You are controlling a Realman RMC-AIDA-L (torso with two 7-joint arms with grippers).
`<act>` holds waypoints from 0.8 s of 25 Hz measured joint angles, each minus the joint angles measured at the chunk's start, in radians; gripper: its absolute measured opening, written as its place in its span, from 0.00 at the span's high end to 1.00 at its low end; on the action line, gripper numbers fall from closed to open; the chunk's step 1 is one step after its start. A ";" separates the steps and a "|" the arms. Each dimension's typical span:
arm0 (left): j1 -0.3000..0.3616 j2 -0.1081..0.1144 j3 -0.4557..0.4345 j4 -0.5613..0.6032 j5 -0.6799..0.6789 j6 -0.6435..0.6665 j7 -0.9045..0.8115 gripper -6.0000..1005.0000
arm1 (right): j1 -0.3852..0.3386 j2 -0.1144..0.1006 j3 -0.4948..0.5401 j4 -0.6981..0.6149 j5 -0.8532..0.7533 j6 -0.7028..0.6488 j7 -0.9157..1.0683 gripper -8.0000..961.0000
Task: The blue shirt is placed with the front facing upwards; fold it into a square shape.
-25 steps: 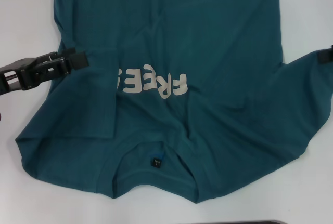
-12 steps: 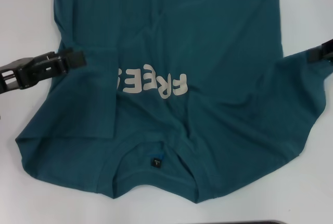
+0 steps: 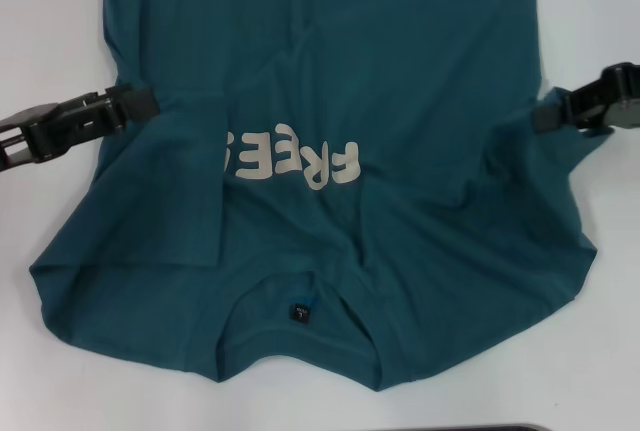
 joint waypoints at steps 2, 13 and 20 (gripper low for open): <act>0.000 0.000 -0.007 0.000 0.000 -0.004 0.000 0.08 | 0.006 0.009 -0.007 0.001 0.029 -0.003 -0.007 0.98; 0.005 0.002 -0.040 0.000 -0.013 0.001 -0.001 0.08 | 0.055 0.026 -0.156 0.079 0.070 0.084 0.012 0.98; 0.006 0.002 -0.053 0.000 -0.014 -0.004 0.000 0.08 | 0.047 0.018 -0.169 0.096 0.058 0.122 0.028 0.91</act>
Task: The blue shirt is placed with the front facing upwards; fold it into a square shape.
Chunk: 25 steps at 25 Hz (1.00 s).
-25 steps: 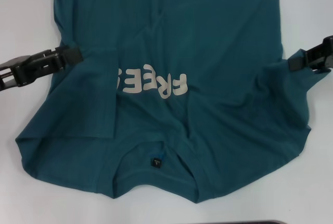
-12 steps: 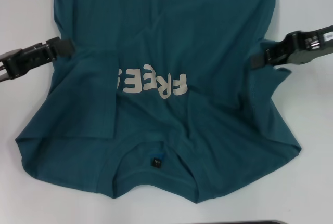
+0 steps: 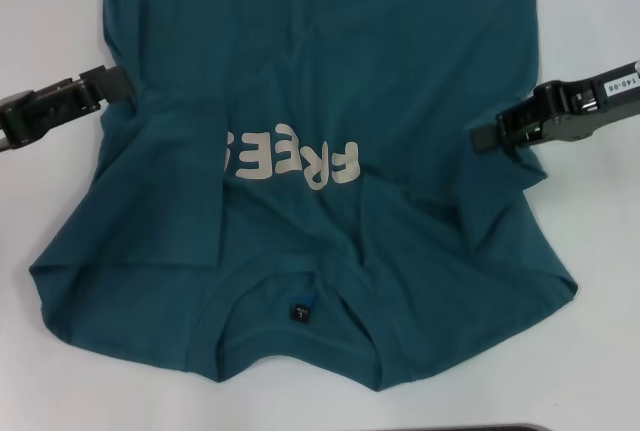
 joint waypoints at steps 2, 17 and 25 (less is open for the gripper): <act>0.000 0.000 -0.004 0.000 -0.001 0.000 0.000 0.08 | 0.008 0.001 -0.002 0.014 -0.021 0.015 -0.004 0.84; 0.002 0.000 -0.038 0.001 -0.001 0.001 -0.002 0.08 | 0.031 0.023 -0.051 0.021 -0.077 0.114 -0.017 0.66; 0.003 0.005 -0.042 0.002 -0.001 -0.004 -0.019 0.08 | 0.006 -0.053 -0.042 0.013 -0.077 0.015 -0.013 0.37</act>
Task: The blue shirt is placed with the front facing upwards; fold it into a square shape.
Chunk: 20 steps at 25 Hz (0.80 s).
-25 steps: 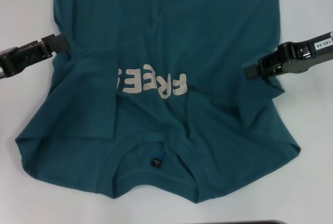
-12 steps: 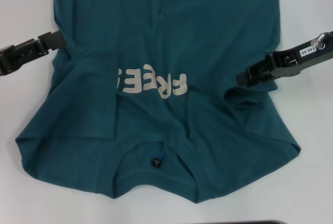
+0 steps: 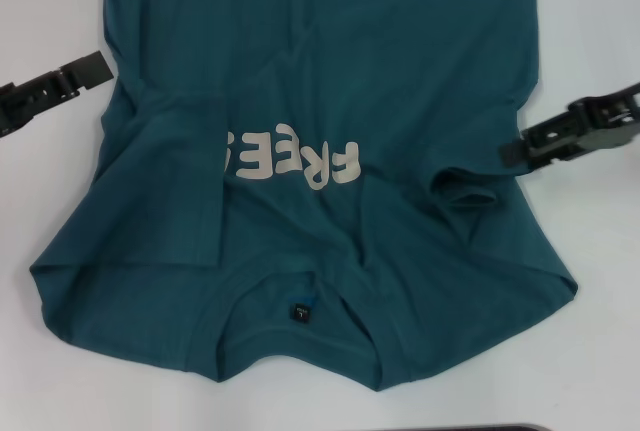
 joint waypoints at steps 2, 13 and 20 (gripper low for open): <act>0.000 0.001 0.000 0.000 0.000 -0.006 -0.003 0.08 | -0.012 -0.017 0.008 0.000 0.001 -0.009 0.013 0.34; -0.004 -0.002 0.000 0.000 0.000 -0.020 -0.005 0.08 | -0.034 -0.005 0.020 0.010 -0.058 0.064 0.050 0.34; -0.004 -0.003 0.000 0.000 0.000 -0.023 -0.005 0.08 | -0.022 0.014 0.021 0.010 -0.090 0.104 0.067 0.36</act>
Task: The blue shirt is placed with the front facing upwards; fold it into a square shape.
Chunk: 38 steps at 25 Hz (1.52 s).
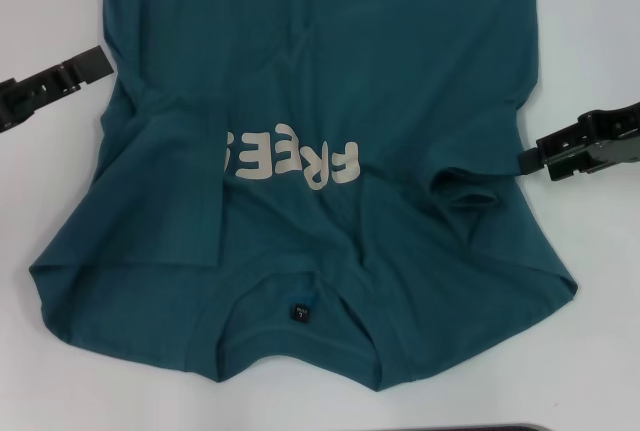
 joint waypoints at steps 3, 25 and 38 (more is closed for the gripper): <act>0.003 0.000 0.000 0.000 0.000 0.000 0.000 0.08 | 0.003 0.008 -0.002 0.003 -0.002 0.016 0.006 0.37; 0.004 -0.001 0.000 0.001 0.000 -0.002 0.006 0.08 | 0.031 0.022 0.013 0.053 -0.009 0.077 0.024 0.50; -0.001 -0.003 0.001 0.002 0.000 -0.003 0.006 0.08 | 0.046 0.054 0.025 0.013 0.069 0.110 0.014 0.94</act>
